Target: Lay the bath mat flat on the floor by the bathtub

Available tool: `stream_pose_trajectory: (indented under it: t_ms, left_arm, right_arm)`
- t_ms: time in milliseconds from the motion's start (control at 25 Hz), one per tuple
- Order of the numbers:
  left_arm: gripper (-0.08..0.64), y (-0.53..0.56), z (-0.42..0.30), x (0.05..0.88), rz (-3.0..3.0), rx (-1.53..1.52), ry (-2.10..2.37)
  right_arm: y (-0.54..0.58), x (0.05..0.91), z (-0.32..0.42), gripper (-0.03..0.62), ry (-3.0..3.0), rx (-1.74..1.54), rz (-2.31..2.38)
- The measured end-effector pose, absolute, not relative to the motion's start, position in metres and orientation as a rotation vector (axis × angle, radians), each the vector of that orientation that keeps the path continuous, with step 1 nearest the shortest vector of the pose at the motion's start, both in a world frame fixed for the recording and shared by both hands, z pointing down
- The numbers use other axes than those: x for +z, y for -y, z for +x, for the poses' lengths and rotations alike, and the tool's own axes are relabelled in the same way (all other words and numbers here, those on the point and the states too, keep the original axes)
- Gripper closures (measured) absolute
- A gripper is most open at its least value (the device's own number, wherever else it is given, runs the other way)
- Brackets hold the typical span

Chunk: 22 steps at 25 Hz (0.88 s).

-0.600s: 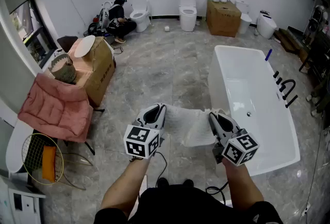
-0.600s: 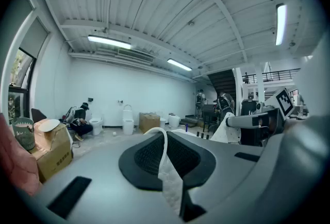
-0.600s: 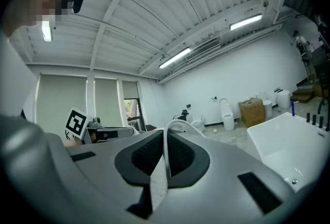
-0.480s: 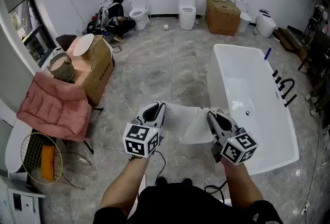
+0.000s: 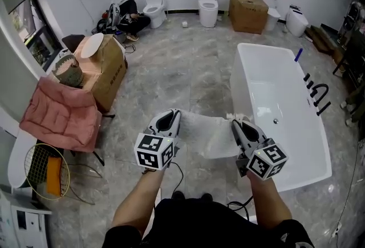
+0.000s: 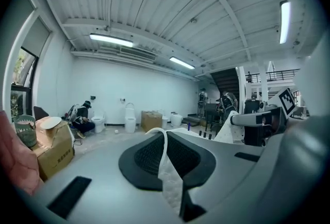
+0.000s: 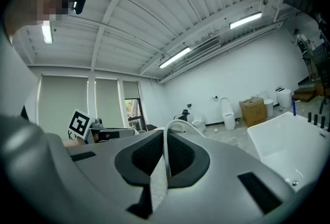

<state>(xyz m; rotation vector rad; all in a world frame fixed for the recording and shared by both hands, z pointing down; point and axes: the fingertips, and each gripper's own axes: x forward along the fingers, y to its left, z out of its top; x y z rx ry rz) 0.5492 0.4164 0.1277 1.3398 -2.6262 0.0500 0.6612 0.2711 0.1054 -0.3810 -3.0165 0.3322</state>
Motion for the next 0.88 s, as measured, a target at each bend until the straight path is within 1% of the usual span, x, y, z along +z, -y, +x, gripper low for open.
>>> stream_pose_trajectory:
  t_ms: [280,480,680,880]
  left_arm:
    - [0.537,-0.413,0.549,0.132,1.281,0.029,2.657]
    - [0.537,-0.407,0.54,0.144,1.268,0.059,2.637]
    - [0.537,-0.394,0.507,0.163,1.275,0.06,2.597]
    - [0.537,-0.393,0.452,0.175,1.293,0.041,2.572]
  right_arm:
    - [-0.266,0.118,0.662,0.568,2.978,0.342,-0.475]
    - [-0.262,0.136,0.644,0.568,2.925,0.404,-0.491]
    - [-0.256,0.156,0.607,0.568,2.869,0.43,-0.49]
    - [-0.255,0.169,0.551,0.568,2.833,0.431,-0.47]
